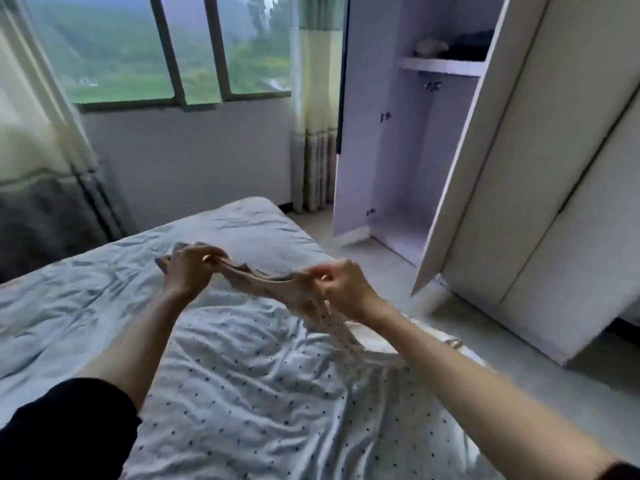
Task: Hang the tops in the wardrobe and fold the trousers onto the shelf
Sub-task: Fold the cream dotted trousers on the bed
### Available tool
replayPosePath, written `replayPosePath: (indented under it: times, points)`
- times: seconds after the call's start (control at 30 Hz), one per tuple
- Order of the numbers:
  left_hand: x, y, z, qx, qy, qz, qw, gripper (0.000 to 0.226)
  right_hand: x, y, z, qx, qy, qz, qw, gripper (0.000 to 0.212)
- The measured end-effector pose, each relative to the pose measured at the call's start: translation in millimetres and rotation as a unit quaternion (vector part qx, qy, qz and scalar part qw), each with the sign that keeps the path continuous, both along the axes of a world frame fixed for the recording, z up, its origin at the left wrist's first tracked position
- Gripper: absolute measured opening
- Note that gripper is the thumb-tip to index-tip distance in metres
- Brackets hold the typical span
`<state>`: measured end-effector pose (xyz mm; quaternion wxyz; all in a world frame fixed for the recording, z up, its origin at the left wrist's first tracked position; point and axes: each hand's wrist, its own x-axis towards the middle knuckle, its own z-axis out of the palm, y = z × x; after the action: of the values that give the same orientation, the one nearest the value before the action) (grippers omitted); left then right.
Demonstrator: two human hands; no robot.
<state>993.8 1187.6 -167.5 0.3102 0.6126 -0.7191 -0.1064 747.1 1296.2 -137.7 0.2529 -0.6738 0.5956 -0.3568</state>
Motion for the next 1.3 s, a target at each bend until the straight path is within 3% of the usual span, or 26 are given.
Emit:
replayPosePath:
  times: [0.17, 0.37, 0.53, 0.6, 0.7, 0.8, 0.93, 1.0, 1.2, 1.3]
  points:
    - [109.8, 63.8, -85.3, 0.102, -0.019, 0.127, 0.986, 0.043, 105.8, 20.9, -75.5, 0.082, 0.102, 0.188, 0.973, 0.017]
    - [162.3, 100.3, -124.5, 0.112, -0.103, 0.201, 0.968, 0.024, 162.5, 22.4, -114.0, 0.108, 0.135, 0.280, 0.944, 0.020]
    - [184.7, 122.4, -148.6, 0.097, -0.087, 0.255, 0.958, 0.021, 195.5, 28.7, -148.3, 0.136, 0.078, 0.357, 0.921, 0.018]
    - [185.4, 135.4, -168.6, 0.104, -0.089, 0.266, 0.954, 0.020, 204.6, 31.1, -167.5, 0.164, 0.102, 0.369, 0.909, 0.020]
    - [177.6, 154.5, -215.3, 0.201, -0.097, 0.273, 0.936, 0.024, 211.4, 34.3, -209.2, 0.249, 0.183, 0.415, 0.856, 0.026]
    - [168.2, 172.8, -255.4, 0.325, -0.047, 0.269, 0.905, 0.034, 204.2, 40.0, -243.7, 0.310, 0.222, 0.445, 0.810, 0.031]
    - [149.2, 185.1, -274.9, 0.367, 0.094, 0.288, 0.880, 0.043, 185.3, 28.5, -264.9, 0.309, 0.218, 0.415, 0.828, 0.032]
    - [140.4, 180.8, -278.8, 0.362, 0.111, 0.296, 0.877, 0.042, 178.0, 6.5, -269.8, 0.276, 0.220, 0.394, 0.849, 0.029]
    - [123.8, 107.2, -286.0, 0.260, -0.017, 0.267, 0.928, 0.039, 154.9, -116.2, -289.7, 0.127, 0.262, 0.296, 0.910, 0.031]
    - [105.9, 54.7, -299.7, 0.254, -0.049, 0.229, 0.938, 0.035, 142.0, -184.5, -313.2, 0.097, 0.330, 0.285, 0.895, 0.033]
